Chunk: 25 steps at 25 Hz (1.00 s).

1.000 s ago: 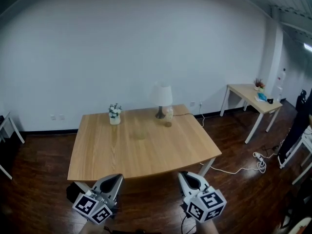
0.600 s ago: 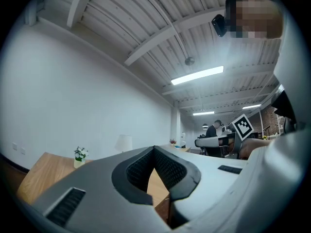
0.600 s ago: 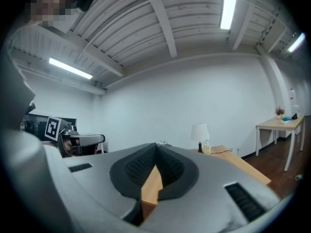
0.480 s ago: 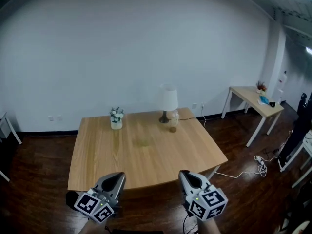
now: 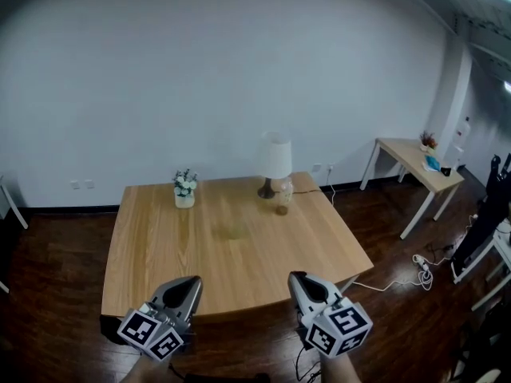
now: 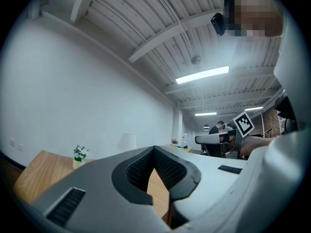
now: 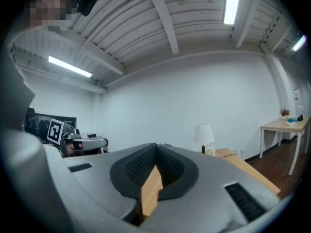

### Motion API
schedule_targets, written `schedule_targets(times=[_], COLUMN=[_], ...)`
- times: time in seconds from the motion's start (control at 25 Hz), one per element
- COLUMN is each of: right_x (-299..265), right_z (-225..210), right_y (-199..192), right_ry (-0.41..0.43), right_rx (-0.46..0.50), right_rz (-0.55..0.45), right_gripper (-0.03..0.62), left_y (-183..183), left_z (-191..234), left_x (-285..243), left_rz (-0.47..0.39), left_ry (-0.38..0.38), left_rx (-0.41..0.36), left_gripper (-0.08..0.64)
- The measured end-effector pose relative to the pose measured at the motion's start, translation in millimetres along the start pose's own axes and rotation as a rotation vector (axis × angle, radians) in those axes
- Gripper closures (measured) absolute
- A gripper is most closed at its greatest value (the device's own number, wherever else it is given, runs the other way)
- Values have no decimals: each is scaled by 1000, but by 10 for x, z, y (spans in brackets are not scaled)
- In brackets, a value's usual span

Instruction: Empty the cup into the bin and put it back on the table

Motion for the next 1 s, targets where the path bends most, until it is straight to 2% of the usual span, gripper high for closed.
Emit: schedule_targets(times=[0.16,0.56,1.0], right_x=[-227,-920,-1433], right_z=[-218,-815,-1240], right_y=[76,305,433], right_ry=[30,160,271], right_rx=[13,34,52], right_rz=[-3,4,3], right_gripper=[589,591,591], left_y=[-8,94,138], left_z=[102,375,495], left_x=[-214,-759,-1175], left_rz=[1,-4,1], left_ry=[29,162,260], left_rx=[0,-13,-29], left_gripper=[569,569,569])
Point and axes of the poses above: the fingertips, and each gripper's own axes: x backward along the fingers, z to its left, y out of its top, the point moved 10 cm from there along x, backward along the fingers, and after that the axes turned 11 degrees about z, right-handed, at the moved point
